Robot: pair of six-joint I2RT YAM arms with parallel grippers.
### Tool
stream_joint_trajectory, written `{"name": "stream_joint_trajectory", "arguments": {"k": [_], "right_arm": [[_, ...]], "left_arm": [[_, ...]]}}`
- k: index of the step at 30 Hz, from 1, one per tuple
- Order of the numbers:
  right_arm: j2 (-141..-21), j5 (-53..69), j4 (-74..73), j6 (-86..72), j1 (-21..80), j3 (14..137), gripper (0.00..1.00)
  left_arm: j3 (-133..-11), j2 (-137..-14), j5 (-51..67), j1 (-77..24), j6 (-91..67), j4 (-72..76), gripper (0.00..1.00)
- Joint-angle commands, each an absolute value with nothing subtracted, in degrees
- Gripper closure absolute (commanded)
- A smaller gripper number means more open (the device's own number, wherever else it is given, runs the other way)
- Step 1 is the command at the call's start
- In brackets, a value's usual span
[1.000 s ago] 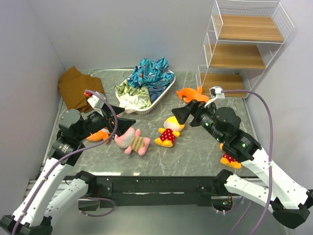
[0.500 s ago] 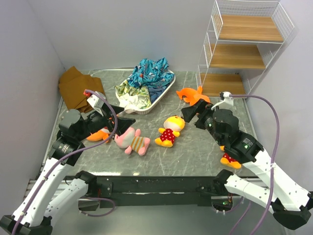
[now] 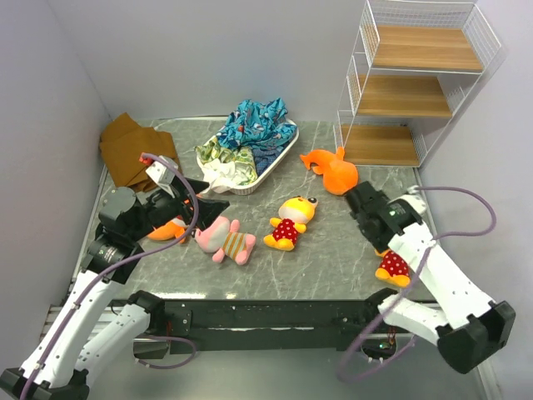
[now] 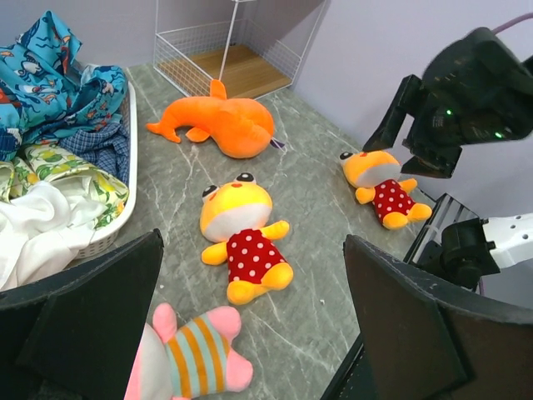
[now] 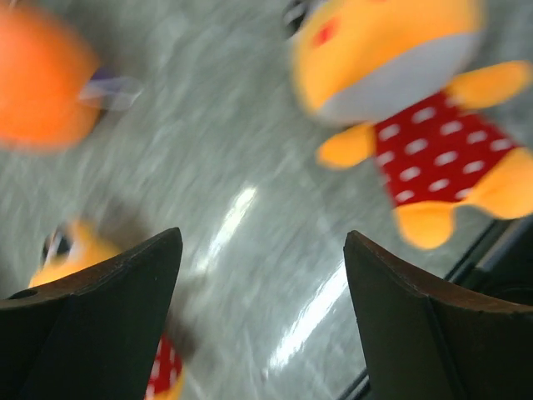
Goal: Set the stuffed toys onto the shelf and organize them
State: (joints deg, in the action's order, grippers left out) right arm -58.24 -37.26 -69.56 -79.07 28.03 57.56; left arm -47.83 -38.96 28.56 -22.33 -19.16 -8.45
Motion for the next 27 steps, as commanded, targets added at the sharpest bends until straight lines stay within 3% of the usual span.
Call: {"name": "stream_joint_trajectory", "arguments": {"k": [1, 7, 18, 20, 22, 24, 26, 27], "right_arm": [[-59.14, -43.32, -68.49, -75.08, 14.35, 56.25, 0.15], [-68.01, -47.73, -68.12, -74.54, 5.38, 58.01, 0.14], [-71.98, -42.11, -51.17, -65.05, -3.6, 46.76, 0.18], [-72.86, -41.84, -49.75, -63.55, -4.39, 45.45, 0.39], [-72.34, -41.31, -47.56, -61.1, -4.39, 44.91, 0.69], [-71.29, -40.0, -44.41, -58.46, -4.31, 44.3, 0.74], [-69.35, -36.84, -41.67, -53.54, -4.39, 43.08, 0.87], [-68.48, -35.61, -38.96, -51.87, -4.31, 42.54, 0.98]], "left_arm": [[-48.16, -38.58, 29.53, -22.5, -19.07, -7.12, 0.04], [-47.99, -39.38, 31.2, -22.59, -19.42, -6.68, 0.04], [-47.72, -41.04, 32.08, -22.59, -19.69, -6.24, 0.04], [-47.73, -41.04, 31.56, -22.59, -19.6, -6.24, 0.03], [-47.64, -40.78, 31.12, -22.59, -19.51, -6.24, 0.04], [-47.46, -40.52, 30.59, -22.59, -19.42, -6.15, 0.04], [-47.46, -40.52, 30.41, -22.59, -19.42, -6.33, 0.04], [-47.55, -40.69, 30.41, -22.59, -19.34, -6.42, 0.04]]}}
